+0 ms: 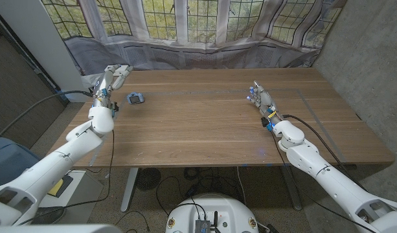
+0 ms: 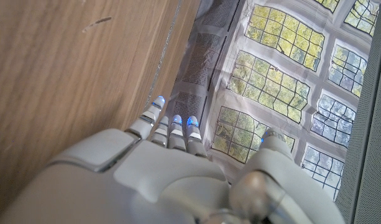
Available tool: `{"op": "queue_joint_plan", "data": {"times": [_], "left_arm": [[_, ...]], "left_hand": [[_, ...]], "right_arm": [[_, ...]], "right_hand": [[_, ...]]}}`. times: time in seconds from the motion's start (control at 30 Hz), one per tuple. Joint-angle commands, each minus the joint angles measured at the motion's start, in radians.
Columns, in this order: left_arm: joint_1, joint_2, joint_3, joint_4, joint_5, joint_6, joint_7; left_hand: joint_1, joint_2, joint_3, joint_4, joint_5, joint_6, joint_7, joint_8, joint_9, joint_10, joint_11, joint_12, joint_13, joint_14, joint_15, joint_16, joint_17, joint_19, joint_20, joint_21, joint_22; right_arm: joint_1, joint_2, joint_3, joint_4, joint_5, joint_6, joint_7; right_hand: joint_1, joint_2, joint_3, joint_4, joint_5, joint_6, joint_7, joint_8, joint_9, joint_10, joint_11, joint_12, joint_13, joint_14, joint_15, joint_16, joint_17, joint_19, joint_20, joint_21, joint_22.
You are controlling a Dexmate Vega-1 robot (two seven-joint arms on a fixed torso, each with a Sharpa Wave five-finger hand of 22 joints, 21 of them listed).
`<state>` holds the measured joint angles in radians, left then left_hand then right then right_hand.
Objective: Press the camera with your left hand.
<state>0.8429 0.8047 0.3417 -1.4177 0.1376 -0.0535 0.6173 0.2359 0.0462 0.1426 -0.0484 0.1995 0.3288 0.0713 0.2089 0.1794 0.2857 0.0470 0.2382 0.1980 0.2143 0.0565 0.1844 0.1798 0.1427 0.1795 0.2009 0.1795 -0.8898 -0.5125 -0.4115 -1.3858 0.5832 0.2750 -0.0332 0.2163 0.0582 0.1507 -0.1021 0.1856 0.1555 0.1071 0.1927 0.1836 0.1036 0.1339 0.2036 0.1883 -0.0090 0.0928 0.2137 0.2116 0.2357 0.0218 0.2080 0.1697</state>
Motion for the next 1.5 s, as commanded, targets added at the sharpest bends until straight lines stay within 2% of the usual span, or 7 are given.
{"op": "queue_joint_plan", "data": {"times": [0.03,0.27,0.33,0.47,0.53,0.8,1.5], "left_arm": [[-0.003,0.056,0.013,-0.103,-0.01,0.193,-0.105],[-0.026,0.081,0.03,-0.142,-0.016,0.28,-0.171],[-0.034,0.087,0.036,-0.153,-0.016,0.307,-0.188],[-0.054,0.096,0.05,-0.162,-0.017,0.336,-0.222],[-0.066,0.102,0.06,-0.165,-0.013,0.348,-0.241],[-0.109,0.12,0.101,-0.176,0.02,0.394,-0.287],[-0.238,0.151,0.228,-0.175,0.175,0.551,-0.441]], "left_hand": [[-0.009,0.003,-0.011,0.003,0.0,-0.003,-0.004,-0.013,0.003,-0.034,0.018,-0.016,0.004,-0.036,0.016,-0.006,0.003,-0.035,0.02,-0.012,0.003],[-0.027,-0.002,-0.023,0.009,0.001,-0.016,-0.018,-0.02,0.002,-0.107,0.011,-0.04,0.006,-0.098,0.037,-0.01,0.005,-0.082,0.033,-0.018,0.005],[-0.038,-0.007,-0.032,0.013,0.003,-0.015,-0.019,-0.02,0.002,-0.168,0.057,-0.052,0.007,-0.124,0.051,-0.007,0.006,-0.098,0.033,-0.014,0.005],[-0.046,-0.01,-0.039,0.016,0.004,-0.002,-0.018,-0.017,0.002,-0.201,0.081,-0.053,0.006,-0.157,0.068,-0.009,0.006,-0.123,0.033,-0.017,0.005],[-0.051,-0.012,-0.042,0.017,0.005,0.009,-0.015,-0.014,0.002,-0.224,0.082,-0.055,0.006,-0.176,0.069,-0.01,0.006,-0.139,0.033,-0.018,0.005],[-0.065,-0.016,-0.054,0.023,0.009,0.086,-0.005,0.006,0.001,-0.258,0.071,-0.049,0.004,-0.213,0.07,-0.006,0.006,-0.184,0.033,-0.02,0.006],[-0.088,-0.02,-0.073,0.034,0.015,0.206,0.013,0.025,0.001,-0.244,0.021,-0.029,0.003,-0.235,0.052,0.001,0.006,-0.231,0.033,-0.015,0.006]], "right_arm": [[-0.014,-0.008,0.002,-0.013,0.0,0.001,-0.004],[-0.023,-0.015,0.007,-0.019,0.005,-0.004,-0.003],[-0.024,-0.017,0.009,-0.02,0.008,-0.005,-0.002],[-0.027,-0.019,0.012,-0.019,0.009,-0.001,0.0],[-0.028,-0.021,0.012,-0.018,0.008,0.003,0.002],[-0.041,-0.023,0.02,-0.025,0.014,0.007,-0.005],[-0.06,-0.02,0.026,-0.04,0.006,0.021,-0.028]], "right_hand": [[-0.006,0.001,0.004,-0.003,0.005,0.007,-0.002,0.005,0.004,-0.002,0.005,-0.003,0.004,0.0,0.008,0.0,0.002,0.003,0.007,-0.005,0.003],[-0.006,0.002,0.005,-0.004,0.005,0.008,-0.004,0.005,0.004,-0.002,0.005,-0.003,0.004,0.0,0.006,0.0,0.002,0.004,0.005,-0.005,0.003],[-0.005,0.002,0.005,-0.004,0.005,0.008,-0.005,0.005,0.004,-0.003,0.006,-0.003,0.004,0.0,0.007,-0.001,0.002,0.004,0.005,-0.005,0.003],[-0.005,0.002,0.005,-0.005,0.005,0.008,-0.006,0.004,0.004,-0.003,0.005,-0.003,0.004,0.001,0.008,-0.001,0.002,0.004,0.006,-0.006,0.003],[-0.005,0.002,0.005,-0.005,0.005,0.008,-0.007,0.004,0.004,-0.003,0.005,-0.003,0.004,0.001,0.008,-0.001,0.002,0.004,0.006,-0.006,0.003],[-0.005,0.002,0.005,-0.005,0.005,0.008,-0.01,0.004,0.004,-0.003,0.004,-0.003,0.004,0.002,0.007,-0.001,0.002,0.004,0.008,-0.007,0.003],[-0.007,0.002,0.005,-0.005,0.005,0.012,-0.011,0.005,0.004,-0.002,0.005,-0.003,0.004,0.005,0.007,-0.001,0.003,0.004,0.01,-0.008,0.004]]}}
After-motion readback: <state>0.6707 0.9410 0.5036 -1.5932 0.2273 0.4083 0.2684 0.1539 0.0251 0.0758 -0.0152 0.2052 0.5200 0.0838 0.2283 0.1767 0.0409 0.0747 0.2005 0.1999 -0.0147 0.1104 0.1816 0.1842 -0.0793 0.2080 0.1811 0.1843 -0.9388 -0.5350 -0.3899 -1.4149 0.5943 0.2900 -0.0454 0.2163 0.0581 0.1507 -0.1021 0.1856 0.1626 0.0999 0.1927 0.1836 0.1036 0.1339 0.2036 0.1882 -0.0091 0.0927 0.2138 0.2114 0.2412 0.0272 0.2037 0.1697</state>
